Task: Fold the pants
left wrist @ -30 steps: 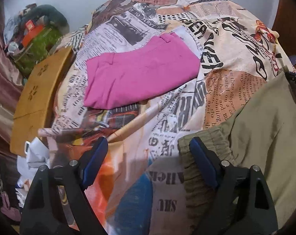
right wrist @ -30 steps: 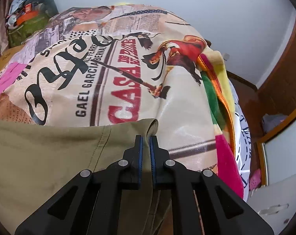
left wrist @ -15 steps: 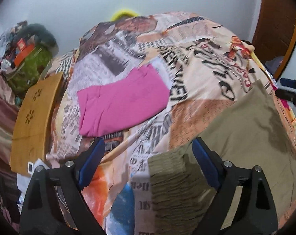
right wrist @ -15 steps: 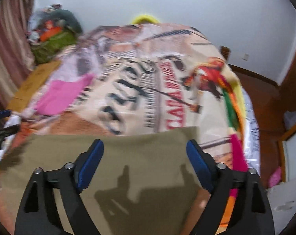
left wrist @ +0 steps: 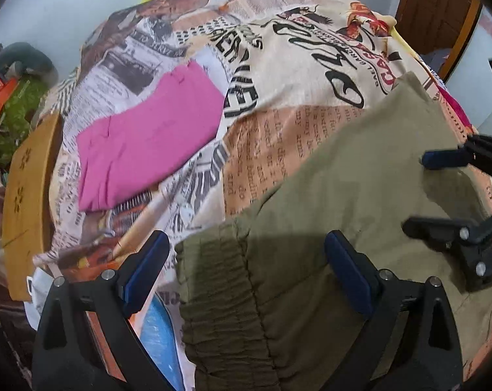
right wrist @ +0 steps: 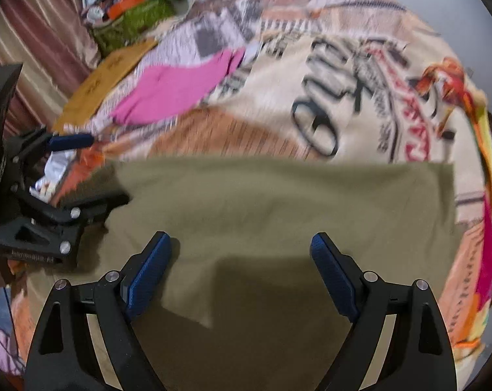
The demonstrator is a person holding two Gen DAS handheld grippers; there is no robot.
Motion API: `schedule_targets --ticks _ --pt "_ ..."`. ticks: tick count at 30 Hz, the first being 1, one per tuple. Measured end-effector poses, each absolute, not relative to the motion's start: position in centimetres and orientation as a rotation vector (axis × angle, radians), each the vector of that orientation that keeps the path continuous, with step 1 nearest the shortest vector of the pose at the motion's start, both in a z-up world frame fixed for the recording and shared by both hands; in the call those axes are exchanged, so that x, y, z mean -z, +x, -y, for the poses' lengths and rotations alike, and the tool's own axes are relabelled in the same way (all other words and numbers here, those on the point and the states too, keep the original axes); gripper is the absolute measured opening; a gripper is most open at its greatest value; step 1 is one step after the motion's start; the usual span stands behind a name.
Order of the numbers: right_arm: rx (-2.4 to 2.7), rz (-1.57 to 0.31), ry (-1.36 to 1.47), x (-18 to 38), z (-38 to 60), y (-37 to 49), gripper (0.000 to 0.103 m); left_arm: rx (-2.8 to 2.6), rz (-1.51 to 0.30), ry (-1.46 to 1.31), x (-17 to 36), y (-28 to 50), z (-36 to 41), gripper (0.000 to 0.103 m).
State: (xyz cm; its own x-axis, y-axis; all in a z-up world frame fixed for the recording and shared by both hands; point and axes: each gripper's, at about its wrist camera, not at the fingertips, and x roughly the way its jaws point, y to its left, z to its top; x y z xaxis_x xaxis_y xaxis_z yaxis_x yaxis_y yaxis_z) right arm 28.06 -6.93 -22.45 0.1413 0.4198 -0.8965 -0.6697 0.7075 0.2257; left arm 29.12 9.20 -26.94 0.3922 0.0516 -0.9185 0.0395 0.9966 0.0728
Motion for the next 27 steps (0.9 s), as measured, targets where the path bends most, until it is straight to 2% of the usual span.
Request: schedule_targets --ticks 13,27 --pt "-0.711 -1.159 -0.265 21.1 11.0 24.3 0.086 -0.080 -1.132 0.056 25.8 25.2 -9.8 0.098" --pt "-0.609 -1.153 -0.124 19.6 16.7 19.0 0.086 -0.163 -1.085 0.073 24.3 19.6 -9.7 0.100"
